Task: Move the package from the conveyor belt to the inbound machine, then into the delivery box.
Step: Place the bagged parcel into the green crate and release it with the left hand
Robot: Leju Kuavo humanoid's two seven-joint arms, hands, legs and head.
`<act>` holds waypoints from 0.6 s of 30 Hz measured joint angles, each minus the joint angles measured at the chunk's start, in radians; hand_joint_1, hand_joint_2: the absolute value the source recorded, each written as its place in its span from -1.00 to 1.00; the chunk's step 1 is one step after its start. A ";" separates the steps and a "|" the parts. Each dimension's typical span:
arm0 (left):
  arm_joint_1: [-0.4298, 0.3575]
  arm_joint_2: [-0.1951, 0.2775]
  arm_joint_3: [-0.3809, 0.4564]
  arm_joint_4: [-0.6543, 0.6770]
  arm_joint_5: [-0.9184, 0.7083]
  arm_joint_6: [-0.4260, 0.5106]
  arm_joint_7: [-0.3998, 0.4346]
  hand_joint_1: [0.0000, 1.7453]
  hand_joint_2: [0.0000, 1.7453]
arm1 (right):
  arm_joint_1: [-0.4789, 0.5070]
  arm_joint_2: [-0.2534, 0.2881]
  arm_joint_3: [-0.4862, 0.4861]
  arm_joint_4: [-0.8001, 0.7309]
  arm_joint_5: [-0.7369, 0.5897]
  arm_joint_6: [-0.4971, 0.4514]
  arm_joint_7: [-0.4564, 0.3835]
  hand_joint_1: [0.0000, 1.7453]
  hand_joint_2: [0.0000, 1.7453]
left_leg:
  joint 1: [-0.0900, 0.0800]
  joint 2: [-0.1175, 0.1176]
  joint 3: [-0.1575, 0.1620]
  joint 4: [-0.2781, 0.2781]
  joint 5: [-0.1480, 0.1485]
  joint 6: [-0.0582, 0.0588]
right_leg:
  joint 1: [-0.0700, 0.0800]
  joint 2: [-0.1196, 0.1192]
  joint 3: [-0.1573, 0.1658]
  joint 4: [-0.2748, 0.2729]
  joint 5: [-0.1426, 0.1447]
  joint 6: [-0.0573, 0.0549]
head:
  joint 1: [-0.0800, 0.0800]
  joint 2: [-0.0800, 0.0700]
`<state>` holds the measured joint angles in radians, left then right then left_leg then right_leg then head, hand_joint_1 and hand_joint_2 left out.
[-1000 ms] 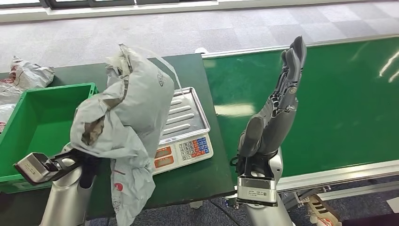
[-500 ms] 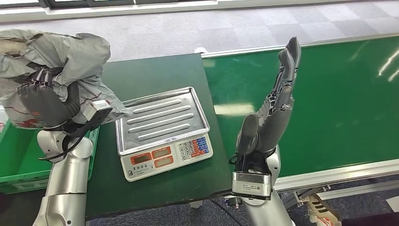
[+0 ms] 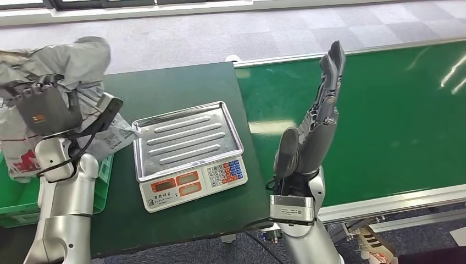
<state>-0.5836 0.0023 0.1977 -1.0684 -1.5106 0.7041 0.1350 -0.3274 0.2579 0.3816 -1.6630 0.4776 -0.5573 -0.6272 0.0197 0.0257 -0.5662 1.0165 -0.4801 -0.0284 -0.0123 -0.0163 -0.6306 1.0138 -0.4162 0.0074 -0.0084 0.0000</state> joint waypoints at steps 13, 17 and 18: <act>-0.160 0.254 -0.229 0.623 0.091 -0.118 0.448 -1.00 -0.50 | 0.009 -0.001 0.010 0.009 0.014 0.037 0.020 -1.00 -1.00 | 0.000 0.007 -0.003 -0.001 0.003 -0.002 | 0.000 0.006 -0.006 0.001 0.005 -0.004 | 0.000 0.000; -0.139 0.270 -0.137 0.670 0.137 -0.044 0.399 -1.00 -1.00 | 0.013 0.000 0.010 0.000 0.024 0.051 0.031 -1.00 -1.00 | 0.000 0.007 -0.004 -0.001 0.003 -0.002 | 0.001 0.006 -0.006 0.001 0.004 -0.004 | 0.000 0.000; -0.133 0.271 -0.117 0.670 0.141 -0.027 0.385 -1.00 -1.00 | 0.014 0.000 0.010 -0.002 0.025 0.051 0.033 -1.00 -1.00 | 0.000 0.007 -0.004 -0.001 0.003 -0.002 | 0.001 0.006 -0.006 0.001 0.004 -0.004 | 0.000 0.000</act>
<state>-0.7162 0.2736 0.0804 -0.3982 -1.3691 0.6772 0.5205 -0.3135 0.2574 0.3914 -1.6653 0.5024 -0.5058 -0.5940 0.0202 0.0324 -0.5699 1.0157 -0.4769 -0.0304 -0.0113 -0.0105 -0.6369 1.0148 -0.4118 0.0030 -0.0083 0.0000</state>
